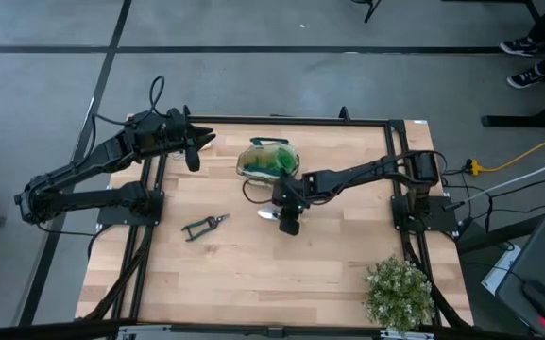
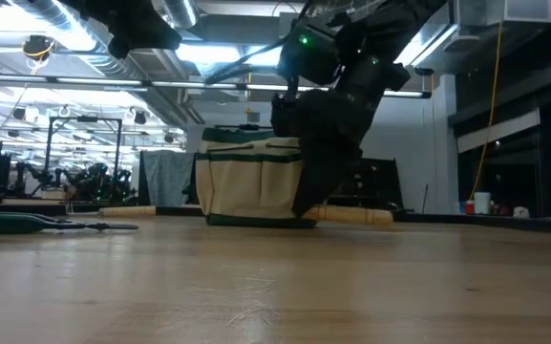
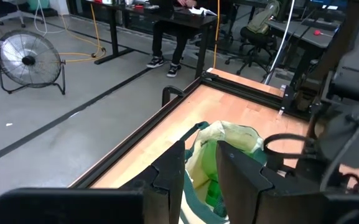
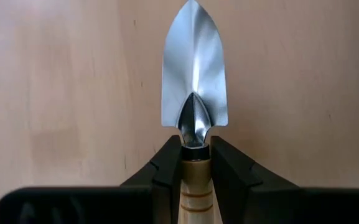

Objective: Pick & Place Garden tools in Gardening bag
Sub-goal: Put the brown trowel into the gardening bag

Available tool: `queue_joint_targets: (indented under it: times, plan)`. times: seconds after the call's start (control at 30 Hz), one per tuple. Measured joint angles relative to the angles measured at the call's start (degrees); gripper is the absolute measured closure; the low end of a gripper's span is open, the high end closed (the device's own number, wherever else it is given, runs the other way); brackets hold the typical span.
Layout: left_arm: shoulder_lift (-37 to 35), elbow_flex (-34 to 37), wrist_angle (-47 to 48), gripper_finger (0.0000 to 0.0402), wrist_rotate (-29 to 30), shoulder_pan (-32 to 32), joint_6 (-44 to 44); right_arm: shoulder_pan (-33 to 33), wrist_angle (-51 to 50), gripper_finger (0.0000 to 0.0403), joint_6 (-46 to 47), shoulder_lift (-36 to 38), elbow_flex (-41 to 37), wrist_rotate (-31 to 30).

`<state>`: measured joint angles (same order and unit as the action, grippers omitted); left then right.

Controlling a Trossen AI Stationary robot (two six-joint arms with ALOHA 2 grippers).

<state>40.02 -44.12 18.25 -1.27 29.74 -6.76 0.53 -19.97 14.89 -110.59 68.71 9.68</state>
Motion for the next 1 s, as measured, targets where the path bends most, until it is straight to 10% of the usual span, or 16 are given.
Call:
queue_joint_targets:
  times: [1.0]
  plan:
    - [0.28, 0.00, 0.01, 0.0315, 0.06, 0.00, -0.01, -1.70, -0.36, 0.0333, -9.43, 8.99, 21.45, -0.24]
